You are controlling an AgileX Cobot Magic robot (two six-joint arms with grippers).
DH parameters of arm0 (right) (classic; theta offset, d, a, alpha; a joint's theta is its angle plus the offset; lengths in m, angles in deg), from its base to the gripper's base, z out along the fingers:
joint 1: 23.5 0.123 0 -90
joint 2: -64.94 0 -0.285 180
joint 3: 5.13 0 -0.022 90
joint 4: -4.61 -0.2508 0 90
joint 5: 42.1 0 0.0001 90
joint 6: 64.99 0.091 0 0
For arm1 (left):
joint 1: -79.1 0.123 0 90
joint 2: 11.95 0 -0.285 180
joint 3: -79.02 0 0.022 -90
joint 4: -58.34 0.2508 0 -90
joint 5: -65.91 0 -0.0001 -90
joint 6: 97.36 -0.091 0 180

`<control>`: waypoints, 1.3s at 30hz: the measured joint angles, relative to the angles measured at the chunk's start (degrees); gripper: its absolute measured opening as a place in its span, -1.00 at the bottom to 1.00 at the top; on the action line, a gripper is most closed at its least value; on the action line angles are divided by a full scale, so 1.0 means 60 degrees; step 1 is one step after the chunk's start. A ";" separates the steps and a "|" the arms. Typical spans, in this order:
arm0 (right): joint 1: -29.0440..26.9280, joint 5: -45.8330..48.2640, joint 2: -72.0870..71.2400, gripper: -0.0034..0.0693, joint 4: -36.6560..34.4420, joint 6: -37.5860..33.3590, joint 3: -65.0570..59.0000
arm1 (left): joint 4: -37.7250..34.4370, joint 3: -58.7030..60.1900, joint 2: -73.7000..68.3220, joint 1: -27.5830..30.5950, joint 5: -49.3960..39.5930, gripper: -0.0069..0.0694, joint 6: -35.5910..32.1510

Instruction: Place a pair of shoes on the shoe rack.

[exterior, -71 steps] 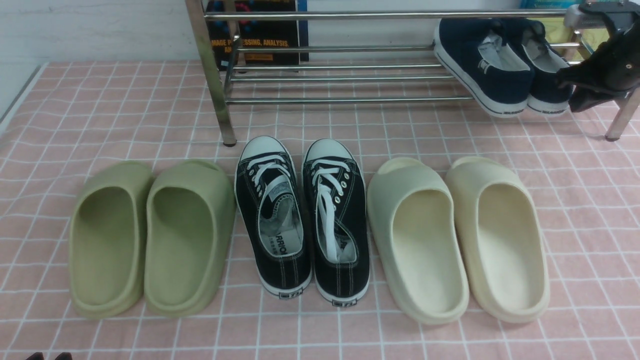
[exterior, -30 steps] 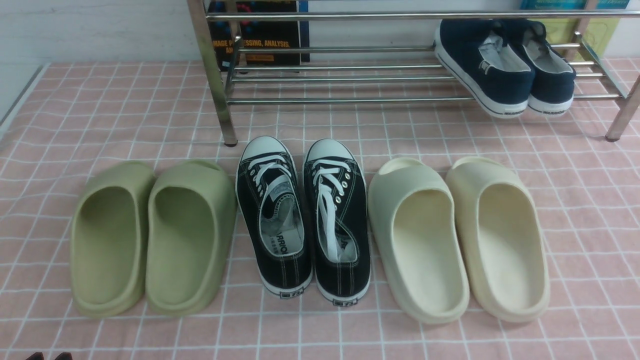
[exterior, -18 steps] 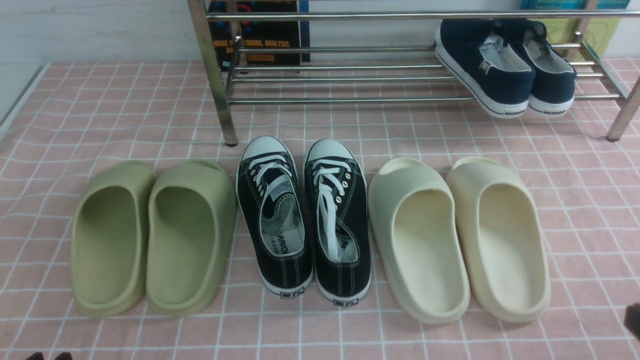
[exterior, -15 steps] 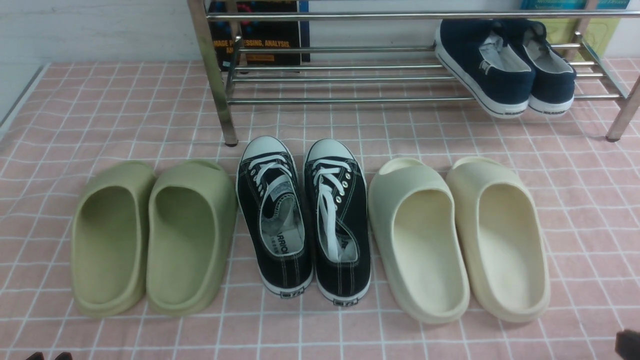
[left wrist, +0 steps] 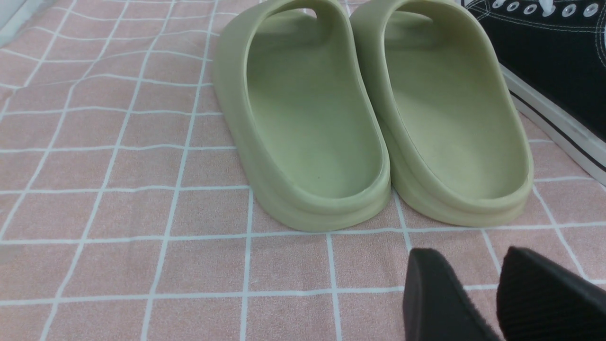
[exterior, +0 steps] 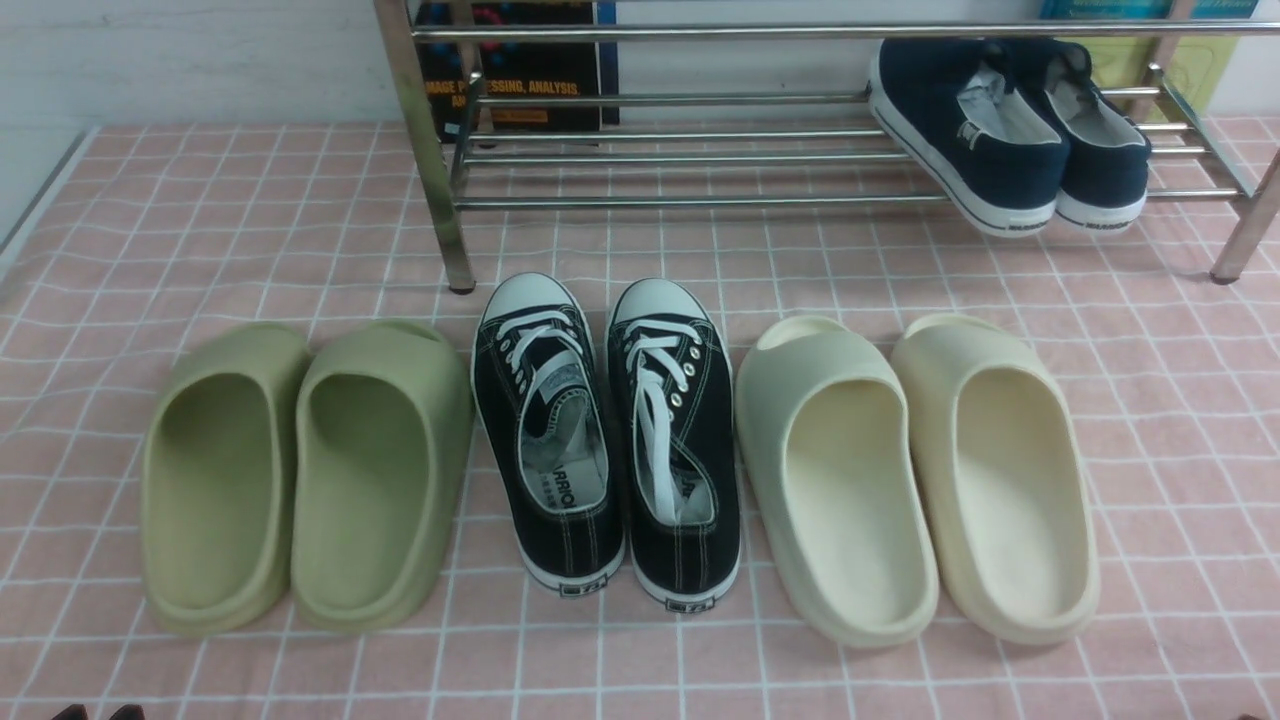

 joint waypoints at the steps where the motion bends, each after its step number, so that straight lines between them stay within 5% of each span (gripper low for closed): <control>1: 0.0000 0.0025 -0.0082 -0.86 0.0000 0.0000 0.0000 | 0.0000 0.0000 0.0000 0.0000 0.0000 -0.19 0.0000; 12: -0.0229 0.0422 -0.1952 -0.82 0.0034 0.0000 0.0000 | 0.0000 0.0000 0.0000 0.0000 0.0000 -0.19 0.0000; 18: -0.0808 0.0653 -0.1952 -0.80 0.1314 0.0095 0.0054 | 0.0000 0.0000 0.0000 0.0000 0.0000 -0.19 0.0000; 29: -0.0989 0.0653 -0.1952 -0.78 0.4620 0.4455 0.0089 | 0.0000 0.0000 0.0000 0.0000 0.0000 -0.19 0.0000; 39: -0.1343 0.0653 -0.1952 -0.77 0.4898 0.4801 0.0089 | 0.0000 0.0000 0.0000 0.0000 0.0000 -0.19 0.0000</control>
